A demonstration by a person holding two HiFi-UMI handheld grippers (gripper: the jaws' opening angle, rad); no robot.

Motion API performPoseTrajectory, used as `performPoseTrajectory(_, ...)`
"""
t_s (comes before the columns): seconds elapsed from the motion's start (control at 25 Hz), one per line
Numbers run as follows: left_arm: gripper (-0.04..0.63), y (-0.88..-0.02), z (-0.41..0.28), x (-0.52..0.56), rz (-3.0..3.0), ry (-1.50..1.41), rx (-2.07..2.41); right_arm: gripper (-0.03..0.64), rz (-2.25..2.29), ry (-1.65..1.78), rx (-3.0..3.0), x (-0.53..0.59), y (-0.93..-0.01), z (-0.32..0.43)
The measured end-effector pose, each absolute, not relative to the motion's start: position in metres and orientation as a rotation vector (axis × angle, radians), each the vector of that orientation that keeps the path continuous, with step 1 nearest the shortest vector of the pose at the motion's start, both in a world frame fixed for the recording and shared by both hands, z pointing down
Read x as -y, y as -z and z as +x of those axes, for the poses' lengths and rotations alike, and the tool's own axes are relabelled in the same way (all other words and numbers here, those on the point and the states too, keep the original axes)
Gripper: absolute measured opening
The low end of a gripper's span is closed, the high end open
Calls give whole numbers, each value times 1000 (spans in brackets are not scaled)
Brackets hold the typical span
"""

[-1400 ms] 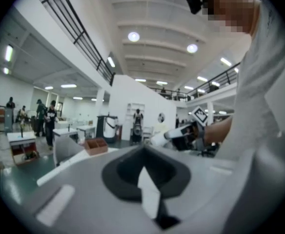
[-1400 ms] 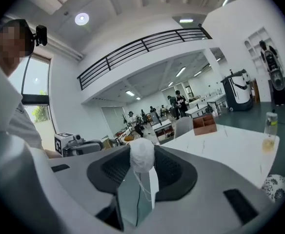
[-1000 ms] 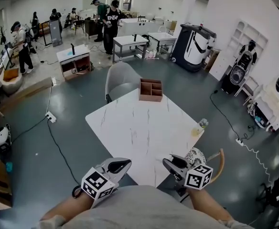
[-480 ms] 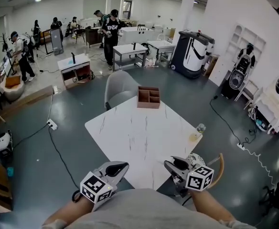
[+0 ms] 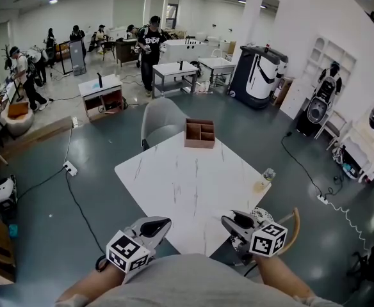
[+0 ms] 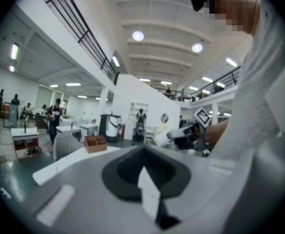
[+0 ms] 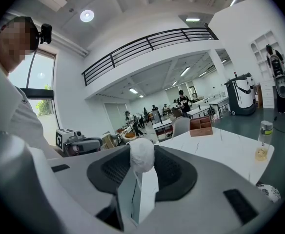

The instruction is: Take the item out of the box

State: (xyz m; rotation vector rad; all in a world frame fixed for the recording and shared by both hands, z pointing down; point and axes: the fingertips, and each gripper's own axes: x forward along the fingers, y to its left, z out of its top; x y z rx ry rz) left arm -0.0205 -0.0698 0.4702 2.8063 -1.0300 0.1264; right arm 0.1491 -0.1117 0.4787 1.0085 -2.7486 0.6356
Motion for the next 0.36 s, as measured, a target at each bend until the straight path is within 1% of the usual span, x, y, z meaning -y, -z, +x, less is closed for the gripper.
performPoseTrajectory(0.36, -3, -473, -24, 71, 2795, -123, 1040, 144, 1019, -638, 2744, 111, -482, 151)
